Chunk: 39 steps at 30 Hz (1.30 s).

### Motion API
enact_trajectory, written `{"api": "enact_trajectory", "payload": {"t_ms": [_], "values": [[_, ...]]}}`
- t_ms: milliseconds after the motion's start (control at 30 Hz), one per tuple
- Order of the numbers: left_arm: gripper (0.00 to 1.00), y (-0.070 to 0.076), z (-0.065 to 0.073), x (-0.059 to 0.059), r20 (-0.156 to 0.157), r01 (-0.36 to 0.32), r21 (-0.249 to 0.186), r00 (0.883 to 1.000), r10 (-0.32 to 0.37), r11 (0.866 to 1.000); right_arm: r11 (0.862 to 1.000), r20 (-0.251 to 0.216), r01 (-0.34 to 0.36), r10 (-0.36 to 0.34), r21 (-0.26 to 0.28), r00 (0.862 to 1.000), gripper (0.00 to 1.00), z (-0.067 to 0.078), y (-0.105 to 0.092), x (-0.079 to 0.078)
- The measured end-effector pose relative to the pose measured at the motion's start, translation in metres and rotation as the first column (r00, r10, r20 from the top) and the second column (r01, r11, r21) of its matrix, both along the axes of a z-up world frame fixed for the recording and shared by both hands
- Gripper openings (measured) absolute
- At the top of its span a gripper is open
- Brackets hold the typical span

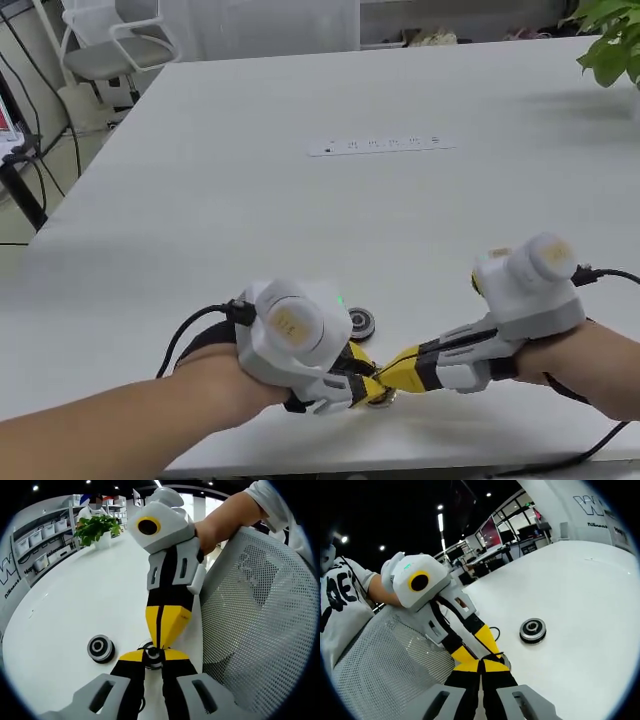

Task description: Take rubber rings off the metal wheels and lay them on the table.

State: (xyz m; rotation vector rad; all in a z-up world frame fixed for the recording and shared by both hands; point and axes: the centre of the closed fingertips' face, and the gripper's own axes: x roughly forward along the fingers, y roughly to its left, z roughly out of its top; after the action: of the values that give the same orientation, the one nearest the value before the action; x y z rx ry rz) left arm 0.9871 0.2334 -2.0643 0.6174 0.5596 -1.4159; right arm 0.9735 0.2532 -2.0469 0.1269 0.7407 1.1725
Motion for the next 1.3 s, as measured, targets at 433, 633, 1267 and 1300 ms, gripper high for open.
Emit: {"api": "enact_trajectory", "payload": {"t_ms": [433,633,1267,1300], "values": [[0.07,0.000,0.000,0.000,-0.004,-0.007,-0.007,1.000,0.007,1.000,0.999,0.026,0.043,-0.042,-0.029,0.999,0.00,-0.006,-0.015,0.010],[0.07,0.000,0.000,0.001,-0.006,-0.009,-0.010,1.000,0.009,1.000,0.998,0.035,0.054,-0.053,-0.029,0.998,0.00,-0.004,-0.017,0.012],[0.08,-0.001,0.001,0.000,0.018,0.019,0.007,1.000,-0.019,1.000,0.998,0.037,0.056,-0.055,-0.025,0.998,0.00,-0.003,-0.018,0.010],[0.08,-0.001,0.002,0.000,0.019,0.022,0.008,1.000,-0.022,1.000,0.998,0.036,0.058,-0.058,-0.022,0.998,0.00,-0.002,-0.018,0.011]]}}
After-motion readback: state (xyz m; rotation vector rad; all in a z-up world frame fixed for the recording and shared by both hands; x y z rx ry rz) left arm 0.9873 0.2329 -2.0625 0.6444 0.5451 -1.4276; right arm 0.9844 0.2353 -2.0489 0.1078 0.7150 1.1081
